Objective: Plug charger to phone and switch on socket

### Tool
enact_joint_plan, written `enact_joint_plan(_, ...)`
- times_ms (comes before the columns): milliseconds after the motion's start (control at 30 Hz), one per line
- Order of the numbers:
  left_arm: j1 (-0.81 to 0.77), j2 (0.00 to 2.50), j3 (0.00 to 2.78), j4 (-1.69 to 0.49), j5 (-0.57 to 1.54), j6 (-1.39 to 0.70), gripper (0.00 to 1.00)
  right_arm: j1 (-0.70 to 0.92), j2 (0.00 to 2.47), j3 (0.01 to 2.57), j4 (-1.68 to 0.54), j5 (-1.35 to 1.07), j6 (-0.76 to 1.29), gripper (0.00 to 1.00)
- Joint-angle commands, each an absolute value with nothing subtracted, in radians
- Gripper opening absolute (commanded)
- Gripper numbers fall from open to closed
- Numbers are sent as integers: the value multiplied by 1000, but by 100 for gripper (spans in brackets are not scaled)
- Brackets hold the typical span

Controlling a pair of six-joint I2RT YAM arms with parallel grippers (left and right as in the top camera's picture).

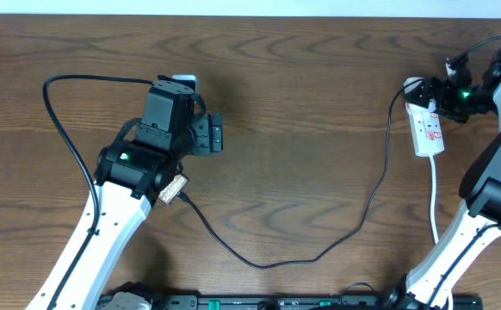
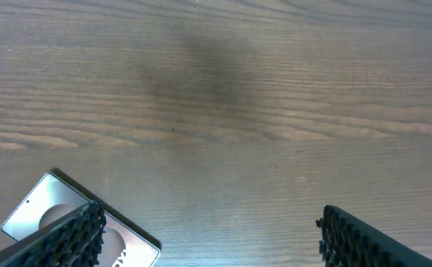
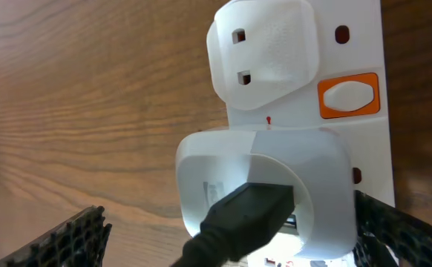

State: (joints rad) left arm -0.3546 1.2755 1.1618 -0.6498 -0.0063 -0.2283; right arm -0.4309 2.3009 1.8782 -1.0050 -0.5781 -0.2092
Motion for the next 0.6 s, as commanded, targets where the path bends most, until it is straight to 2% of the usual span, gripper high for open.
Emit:
enact_joint_plan(0, -357, 1282, 1179, -654, -12, -222, 90, -400, 2310, 1864, -1041, -498, -153, 99)
enact_joint_plan(567, -357, 1282, 1179, -659, -12, -222, 90, -400, 2310, 1919, -1086, -474, -152, 99)
